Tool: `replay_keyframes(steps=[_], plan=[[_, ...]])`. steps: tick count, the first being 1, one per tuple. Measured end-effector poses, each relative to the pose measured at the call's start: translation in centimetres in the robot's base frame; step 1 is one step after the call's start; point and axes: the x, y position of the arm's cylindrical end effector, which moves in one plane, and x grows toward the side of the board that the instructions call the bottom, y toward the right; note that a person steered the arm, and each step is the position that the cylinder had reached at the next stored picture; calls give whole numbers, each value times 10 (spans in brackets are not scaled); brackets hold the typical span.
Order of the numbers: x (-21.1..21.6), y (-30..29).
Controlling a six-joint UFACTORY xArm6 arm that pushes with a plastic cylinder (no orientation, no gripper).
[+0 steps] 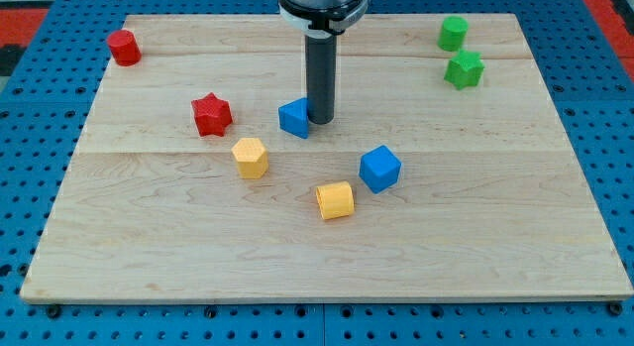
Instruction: Push the red star a bit right
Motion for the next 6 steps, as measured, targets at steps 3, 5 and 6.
replay_keyframes(steps=[3, 5, 6], plan=[[-110, -46], [-32, -244], [5, -206]])
